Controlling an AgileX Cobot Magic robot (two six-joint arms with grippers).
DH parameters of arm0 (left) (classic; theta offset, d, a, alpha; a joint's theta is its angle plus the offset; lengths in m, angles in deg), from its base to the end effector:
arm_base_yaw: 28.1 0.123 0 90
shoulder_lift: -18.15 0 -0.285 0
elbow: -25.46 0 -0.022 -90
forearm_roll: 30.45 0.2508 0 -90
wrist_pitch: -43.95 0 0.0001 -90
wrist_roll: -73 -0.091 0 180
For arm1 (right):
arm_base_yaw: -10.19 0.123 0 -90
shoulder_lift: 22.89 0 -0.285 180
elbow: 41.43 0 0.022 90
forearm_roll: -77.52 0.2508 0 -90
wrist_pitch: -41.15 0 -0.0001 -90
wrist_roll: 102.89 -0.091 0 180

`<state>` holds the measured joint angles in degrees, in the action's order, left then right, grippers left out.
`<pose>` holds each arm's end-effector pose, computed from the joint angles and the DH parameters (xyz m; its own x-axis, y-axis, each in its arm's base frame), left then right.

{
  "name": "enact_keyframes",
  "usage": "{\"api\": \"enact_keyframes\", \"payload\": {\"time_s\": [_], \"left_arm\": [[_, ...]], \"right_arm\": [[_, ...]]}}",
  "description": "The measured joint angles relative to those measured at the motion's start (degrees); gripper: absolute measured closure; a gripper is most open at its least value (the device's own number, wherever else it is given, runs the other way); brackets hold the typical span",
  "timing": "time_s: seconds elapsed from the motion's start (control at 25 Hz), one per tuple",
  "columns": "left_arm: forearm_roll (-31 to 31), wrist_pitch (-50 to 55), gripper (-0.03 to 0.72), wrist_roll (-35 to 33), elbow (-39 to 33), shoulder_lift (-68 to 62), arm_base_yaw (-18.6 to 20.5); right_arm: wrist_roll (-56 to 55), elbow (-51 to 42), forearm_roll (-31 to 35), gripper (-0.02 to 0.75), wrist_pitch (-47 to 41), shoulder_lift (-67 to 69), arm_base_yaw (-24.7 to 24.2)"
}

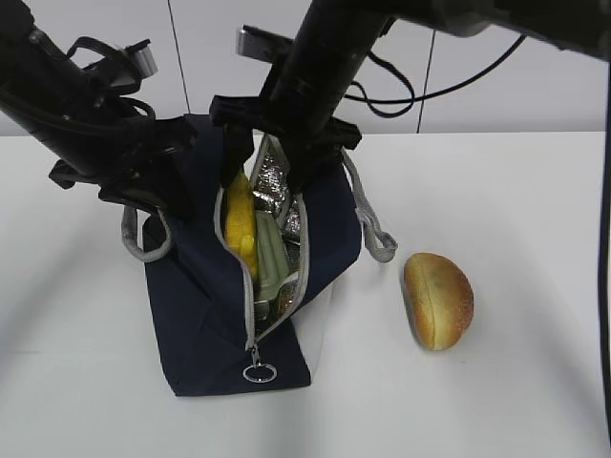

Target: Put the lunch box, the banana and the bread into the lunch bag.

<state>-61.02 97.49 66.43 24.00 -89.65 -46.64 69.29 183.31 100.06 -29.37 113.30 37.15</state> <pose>0.3307 -0.1502 0.2550 -0.9564 0.1080 -0.2712 0.2256 0.8630 -0.4521 0.4175 0.2493 0.2559 -0.9523 -0.2013 -0.2293 -0.2832 0.8631 0.4183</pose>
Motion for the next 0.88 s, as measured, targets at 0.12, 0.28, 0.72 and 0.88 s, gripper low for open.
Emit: {"api": "enact_keyframes", "payload": {"time_s": [0.12,0.28,0.72,0.88], "left_arm": [[0.0,0.1,0.661,0.0,0.0,0.0,0.0],[0.1,0.1,0.660,0.0,0.0,0.0,0.0],[0.1,0.2,0.659,0.0,0.0,0.0,0.0],[0.2,0.2,0.659,0.0,0.0,0.0,0.0]], "right_arm": [[0.1,-0.9,-3.2,0.090,-0.1,-3.6,0.0],[0.2,-6.1,-8.0,0.116,-0.1,-9.8,0.0],[-1.3,-24.3,-15.1,0.182,-0.4,-21.3,-5.9],[-1.4,-31.5,-15.6,0.197,-0.3,-23.4,-8.0]]}}
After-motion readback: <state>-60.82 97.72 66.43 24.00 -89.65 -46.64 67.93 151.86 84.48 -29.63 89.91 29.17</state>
